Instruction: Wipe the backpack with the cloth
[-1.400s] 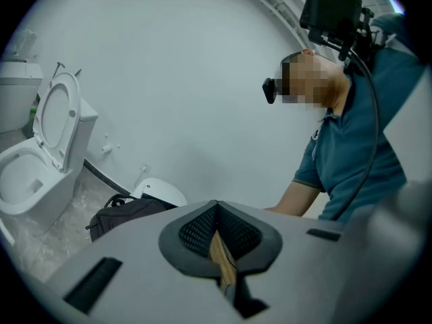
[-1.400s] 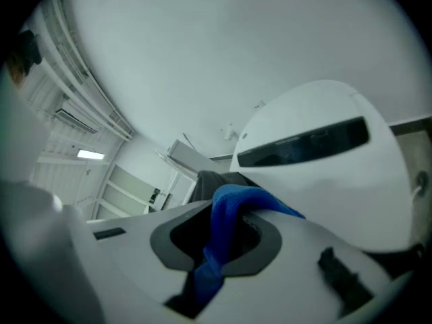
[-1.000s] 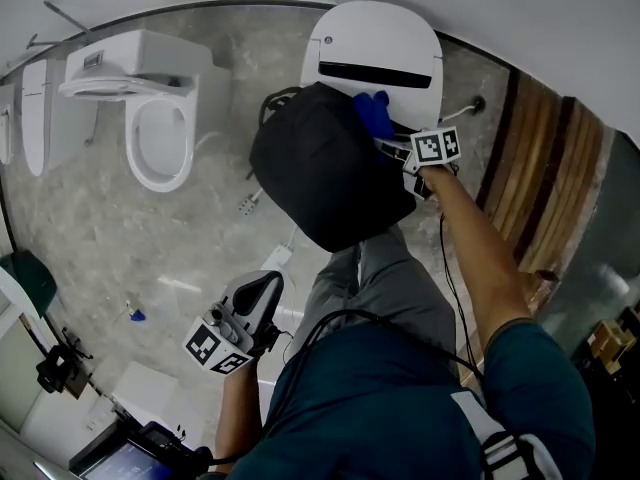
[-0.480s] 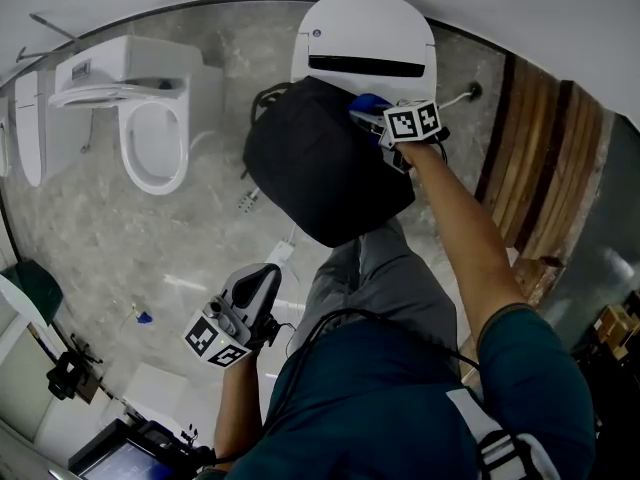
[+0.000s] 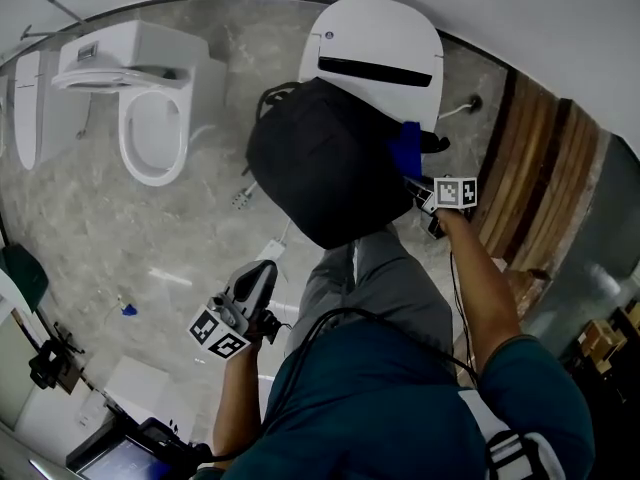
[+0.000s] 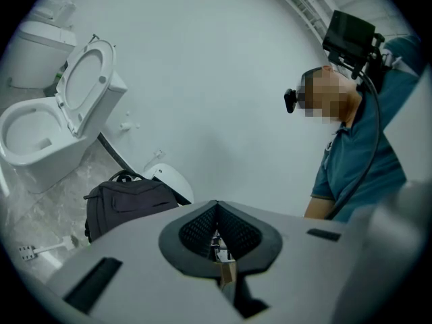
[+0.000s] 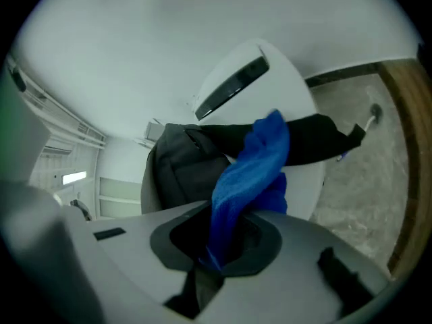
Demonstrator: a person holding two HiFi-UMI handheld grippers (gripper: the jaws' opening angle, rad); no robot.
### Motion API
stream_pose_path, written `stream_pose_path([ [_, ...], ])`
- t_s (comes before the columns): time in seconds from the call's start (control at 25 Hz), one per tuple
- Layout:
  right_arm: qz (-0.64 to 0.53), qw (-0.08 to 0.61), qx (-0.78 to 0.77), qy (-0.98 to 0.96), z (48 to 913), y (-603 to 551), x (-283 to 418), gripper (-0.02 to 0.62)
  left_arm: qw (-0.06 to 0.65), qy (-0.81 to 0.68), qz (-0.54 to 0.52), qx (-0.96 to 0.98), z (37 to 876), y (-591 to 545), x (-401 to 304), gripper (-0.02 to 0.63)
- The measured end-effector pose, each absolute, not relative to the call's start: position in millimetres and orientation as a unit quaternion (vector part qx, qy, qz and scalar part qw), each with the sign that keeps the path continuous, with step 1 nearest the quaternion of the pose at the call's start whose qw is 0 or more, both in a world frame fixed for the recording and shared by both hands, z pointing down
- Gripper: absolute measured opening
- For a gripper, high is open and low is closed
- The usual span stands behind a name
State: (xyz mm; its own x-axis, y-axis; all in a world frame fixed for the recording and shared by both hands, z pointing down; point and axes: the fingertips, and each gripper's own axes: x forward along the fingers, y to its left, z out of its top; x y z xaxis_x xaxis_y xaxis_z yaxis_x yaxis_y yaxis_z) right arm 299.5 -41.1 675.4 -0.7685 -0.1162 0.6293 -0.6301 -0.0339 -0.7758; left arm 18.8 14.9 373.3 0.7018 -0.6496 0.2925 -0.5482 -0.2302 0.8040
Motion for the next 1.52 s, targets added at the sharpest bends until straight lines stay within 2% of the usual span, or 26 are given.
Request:
stream_pose_path([
  [0.12, 0.632, 0.208, 0.271, -0.696, 675, -57, 289, 0.040, 0.486, -0.374, -0.051, 0.788, 372, 11, 25, 0.005],
  [0.28, 0.589, 0.157, 0.217, -0.763, 661, -152, 210, 0.040, 0.485, -0.359, -0.040, 0.797, 371, 3, 32, 0.005],
  [0.44, 0.569, 0.147, 0.193, -0.786, 639, -230, 158, 0.040, 0.483, -0.354, -0.030, 0.801, 378, 5, 40, 0.005],
  [0.56, 0.597, 0.120, 0.195, -0.769, 634, -219, 168, 0.040, 0.482, -0.363, -0.028, 0.797, 395, 10, 36, 0.005],
  [0.76, 0.662, 0.110, 0.240, -0.701, 654, -114, 249, 0.040, 0.511, -0.412, -0.070, 0.751, 455, 16, 11, 0.005],
  [0.88, 0.679, 0.137, 0.257, -0.674, 661, -74, 285, 0.040, 0.530, -0.445, -0.163, 0.703, 490, 12, -6, 0.005],
  [1.0, 0.634, 0.201, 0.226, -0.712, 662, -87, 277, 0.040, 0.540, -0.446, -0.271, 0.660, 522, 6, -13, 0.005],
  [1.24, 0.557, 0.206, 0.173, -0.785, 659, -211, 189, 0.040, 0.531, -0.441, -0.390, 0.609, 565, -3, -4, 0.005],
  [1.36, 0.557, 0.205, 0.148, -0.791, 662, -269, 142, 0.040, 0.513, -0.417, -0.429, 0.616, 569, -11, 3, 0.005],
  [1.44, 0.539, 0.243, 0.103, -0.800, 663, -287, 104, 0.040, 0.499, -0.386, -0.465, 0.622, 566, -19, 2, 0.005],
  [1.52, 0.472, 0.324, 0.043, -0.818, 664, -285, 65, 0.040, 0.493, -0.351, -0.483, 0.632, 562, -27, 2, 0.005],
])
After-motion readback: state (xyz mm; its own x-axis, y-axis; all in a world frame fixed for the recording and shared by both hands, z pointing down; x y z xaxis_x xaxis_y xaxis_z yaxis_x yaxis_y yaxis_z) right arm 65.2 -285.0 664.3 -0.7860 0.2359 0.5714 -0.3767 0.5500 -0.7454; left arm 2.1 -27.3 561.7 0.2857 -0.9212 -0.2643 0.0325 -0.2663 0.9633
